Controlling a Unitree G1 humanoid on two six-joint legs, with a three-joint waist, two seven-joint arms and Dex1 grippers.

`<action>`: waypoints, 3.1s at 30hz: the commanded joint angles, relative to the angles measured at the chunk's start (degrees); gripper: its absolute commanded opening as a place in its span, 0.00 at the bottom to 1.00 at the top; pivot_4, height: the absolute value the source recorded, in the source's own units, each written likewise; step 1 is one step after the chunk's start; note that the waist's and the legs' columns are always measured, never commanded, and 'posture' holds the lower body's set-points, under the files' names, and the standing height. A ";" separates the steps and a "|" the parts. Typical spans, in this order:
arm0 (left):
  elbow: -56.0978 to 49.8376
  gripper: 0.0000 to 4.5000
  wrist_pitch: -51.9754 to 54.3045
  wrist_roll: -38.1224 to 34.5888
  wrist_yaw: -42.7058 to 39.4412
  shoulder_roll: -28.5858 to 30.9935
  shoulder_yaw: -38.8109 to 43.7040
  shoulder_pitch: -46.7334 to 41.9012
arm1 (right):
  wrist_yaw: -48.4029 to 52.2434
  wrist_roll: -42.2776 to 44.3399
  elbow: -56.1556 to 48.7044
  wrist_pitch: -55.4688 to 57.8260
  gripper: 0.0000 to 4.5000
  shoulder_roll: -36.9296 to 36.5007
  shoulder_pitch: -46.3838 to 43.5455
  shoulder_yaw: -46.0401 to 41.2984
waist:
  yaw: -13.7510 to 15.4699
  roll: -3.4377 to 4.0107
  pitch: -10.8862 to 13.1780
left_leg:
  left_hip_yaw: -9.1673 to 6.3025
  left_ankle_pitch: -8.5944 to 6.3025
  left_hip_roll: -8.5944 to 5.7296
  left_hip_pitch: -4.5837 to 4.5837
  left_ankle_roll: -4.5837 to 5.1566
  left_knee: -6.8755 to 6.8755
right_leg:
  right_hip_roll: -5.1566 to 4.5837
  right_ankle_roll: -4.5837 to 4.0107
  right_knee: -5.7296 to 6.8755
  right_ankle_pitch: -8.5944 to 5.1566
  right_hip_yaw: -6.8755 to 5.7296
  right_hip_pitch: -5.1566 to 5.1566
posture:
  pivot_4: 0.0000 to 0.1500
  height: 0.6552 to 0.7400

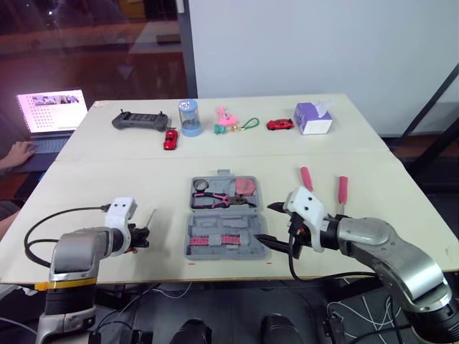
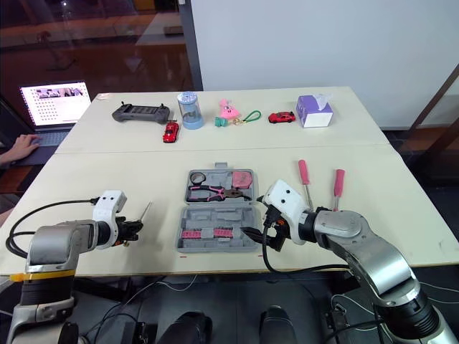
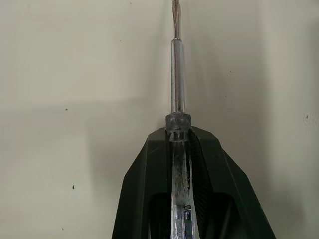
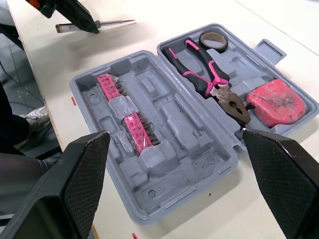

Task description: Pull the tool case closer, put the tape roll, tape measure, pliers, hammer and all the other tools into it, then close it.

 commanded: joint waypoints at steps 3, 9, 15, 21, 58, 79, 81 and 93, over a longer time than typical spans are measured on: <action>1.14 0.61 -1.30 -1.39 3.00 0.44 -0.78 1.36 | 0.38 0.83 -2.00 -0.16 1.00 -0.18 -1.33 -0.77 | -0.03 0.19 -0.23 | 0.00 0.00 0.00 0.06 0.00 -0.01 | 0.01 0.00 0.01 0.00 0.00 0.07 | 1.00 1.00; -1.70 0.74 -2.55 -1.53 6.78 1.51 -0.70 -0.24 | 1.38 1.12 -1.23 -0.44 1.00 -0.67 -2.04 -0.89 | -0.15 0.18 -0.24 | -0.01 0.01 0.02 0.08 0.00 -0.01 | 0.03 -0.01 0.02 0.00 0.00 0.08 | 1.00 1.00; -3.16 0.74 -4.56 -1.70 9.37 1.95 -3.00 2.56 | 2.98 1.32 -0.30 -0.52 1.00 -1.43 -3.58 -1.06 | -0.09 0.14 -0.21 | -0.01 0.01 0.01 0.00 -0.01 -0.01 | 0.01 -0.01 -0.01 0.00 0.00 0.02 | 1.00 1.00; -1.85 0.74 -8.78 -2.70 11.52 -1.43 -3.58 4.50 | 4.90 1.52 0.56 -0.34 1.00 -2.56 -5.20 -0.97 | 0.32 0.15 -0.22 | -0.01 0.01 0.00 0.00 -0.02 -0.01 | 0.00 -0.01 -0.02 0.00 0.00 0.04 | 1.00 1.00; -1.22 0.00 -11.88 -3.00 15.88 -3.18 -6.88 6.65 | 7.70 0.36 2.69 -0.82 1.00 -3.34 -7.86 -0.33 | 1.06 0.18 -0.25 | -0.01 0.04 0.00 0.08 -0.06 -0.04 | 0.01 -0.02 -0.07 0.01 -0.02 0.14 | 1.00 1.00; 15.09 0.00 -35.26 -3.28 -37.51 20.72 -36.63 -30.80 | 5.60 -2.02 4.39 -4.08 1.00 -2.36 -5.25 -0.04 | 0.30 -0.32 0.08 | 0.00 0.07 0.02 -0.14 -0.12 -0.14 | 0.06 -0.06 -0.15 0.04 -0.07 -0.10 | 1.00 1.00; 20.90 0.00 -39.32 -1.21 -40.73 18.49 -39.45 -34.28 | 5.69 -2.32 4.72 -4.58 1.00 -2.15 -5.32 0.16 | -0.07 -0.34 0.09 | 0.00 0.07 0.02 -0.17 -0.11 -0.14 | 0.06 -0.05 -0.14 0.03 -0.07 -0.10 | 1.00 1.00; 35.65 0.00 -50.73 9.46 -43.20 4.00 -46.23 -40.60 | 5.23 -3.45 4.74 -5.89 1.00 -1.66 -5.00 0.27 | -0.40 -0.39 0.13 | -0.01 0.07 0.01 -0.18 -0.10 -0.12 | 0.05 -0.03 -0.14 0.03 -0.07 -0.12 | 1.00 1.00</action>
